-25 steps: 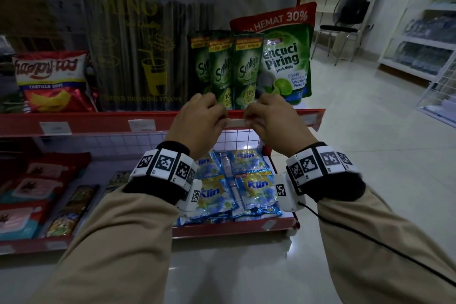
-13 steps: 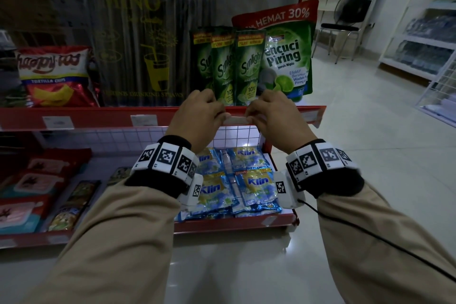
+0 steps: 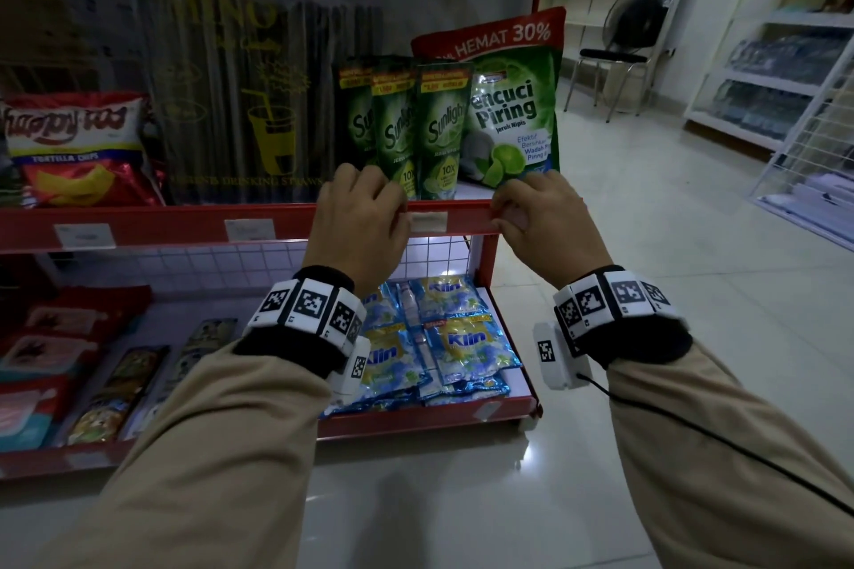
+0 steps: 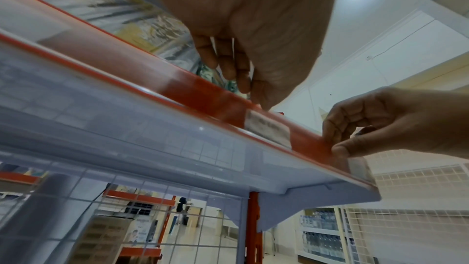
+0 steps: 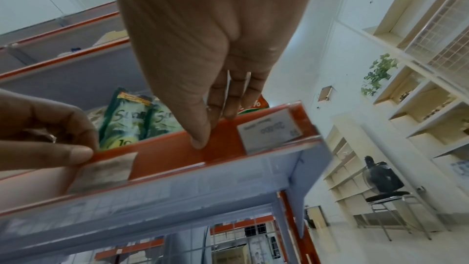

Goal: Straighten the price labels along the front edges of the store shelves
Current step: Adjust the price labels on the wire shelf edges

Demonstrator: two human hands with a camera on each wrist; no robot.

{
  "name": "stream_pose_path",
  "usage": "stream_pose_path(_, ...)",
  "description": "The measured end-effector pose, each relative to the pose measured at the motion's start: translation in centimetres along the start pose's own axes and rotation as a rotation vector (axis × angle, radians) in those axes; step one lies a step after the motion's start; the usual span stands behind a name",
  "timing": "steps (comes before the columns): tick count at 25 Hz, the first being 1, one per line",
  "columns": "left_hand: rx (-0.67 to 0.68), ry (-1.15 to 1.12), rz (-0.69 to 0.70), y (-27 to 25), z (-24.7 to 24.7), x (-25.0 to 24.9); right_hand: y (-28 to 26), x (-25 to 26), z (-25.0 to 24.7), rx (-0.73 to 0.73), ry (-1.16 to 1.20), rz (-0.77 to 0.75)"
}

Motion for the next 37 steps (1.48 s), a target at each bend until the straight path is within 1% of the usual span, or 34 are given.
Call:
stream_pose_path(2, -0.032, 0.009, 0.029, 0.1, 0.0, -1.7, -0.5, -1.5, -0.9, -0.031, -0.048, 0.012)
stream_pose_path(3, -0.024, -0.019, 0.062, 0.2, 0.3, -3.1, -0.8, -2.2, -1.3, -0.043, -0.061, 0.022)
stream_pose_path(4, 0.013, -0.045, 0.1, 0.2, 1.0, -4.6, -1.0, -2.9, -1.5, -0.049, -0.071, 0.031)
stream_pose_path(6, 0.16, -0.025, 0.168, -0.1, 3.5, -7.8, -1.3, -4.0, -1.9, -0.048, -0.087, 0.049)
stream_pose_path(7, 0.231, 0.01, 0.17, -0.3, 4.8, -8.8, -1.4, -4.4, -1.9, -0.043, -0.089, 0.055)
stream_pose_path(8, 0.269, 0.045, 0.15, -0.5, 5.6, -9.1, -1.4, -4.6, -1.9, -0.038, -0.084, 0.053)
stream_pose_path(10, 0.25, 0.083, 0.102, -0.1, 5.9, -9.2, -1.2, -4.8, -1.9, -0.015, -0.082, 0.036)
stream_pose_path(12, 0.195, 0.096, 0.094, 0.5, 5.4, -9.3, -1.0, -4.9, -1.9, 0.01, -0.087, 0.02)
stream_pose_path(14, 0.178, 0.092, 0.097, 1.2, 5.3, -9.6, -1.0, -4.9, -1.9, 0.033, -0.093, -0.002)
stream_pose_path(18, 0.179, 0.028, 0.079, 2.1, 5.3, -10.2, -0.6, -4.4, -2.0, 0.07, -0.098, -0.062)
stream_pose_path(21, 0.184, -0.035, 0.079, 2.2, 5.4, -10.3, -0.3, -4.0, -1.4, 0.155, -0.152, -0.1)
stream_pose_path(23, 0.185, -0.059, 0.08, 2.3, 5.4, -10.3, -0.2, -4.0, -0.8, 0.221, -0.202, -0.103)
stream_pose_path(25, 0.191, -0.076, 0.076, 2.4, 5.5, -10.2, 0.1, -4.3, -0.3, 0.251, -0.195, -0.077)
stream_pose_path(26, 0.193, -0.086, 0.075, 2.4, 5.6, -10.2, 0.2, -4.6, -0.4, 0.248, -0.137, -0.041)
stream_pose_path(28, 0.195, -0.118, 0.07, 2.5, 5.6, -10.2, 0.3, -5.7, -1.0, 0.19, 0.086, 0.072)
stream_pose_path(31, 0.168, -0.194, 0.05, 2.6, 5.5, -9.9, 0.1, -6.9, -2.5, 0.015, 0.433, 0.175)
stream_pose_path(33, 0.146, -0.248, 0.01, 2.5, 5.4, -9.6, -0.1, -7.1, -3.1, -0.093, 0.621, 0.217)
stream_pose_path(34, 0.136, -0.284, -0.022, 2.5, 5.4, -9.3, -0.3, -7.2, -2.9, -0.123, 0.723, 0.25)
stream_pose_path(36, 0.117, -0.383, -0.095, 2.7, 5.4, -8.8, -0.7, -7.1, -1.8, -0.114, 0.901, 0.309)
stream_pose_path(37, 0.105, -0.426, -0.124, 2.8, 5.4, -8.5, -0.8, -6.9, -1.2, -0.088, 0.947, 0.319)
Point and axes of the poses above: each hand's wrist, its own y-axis towards the middle knuckle, its own z-axis out of the palm, x = y × z, the point moved 10 cm from there along y, towards the middle knuckle, and after that the axes turned 3 degrees about -z, right-handed, at the moved point
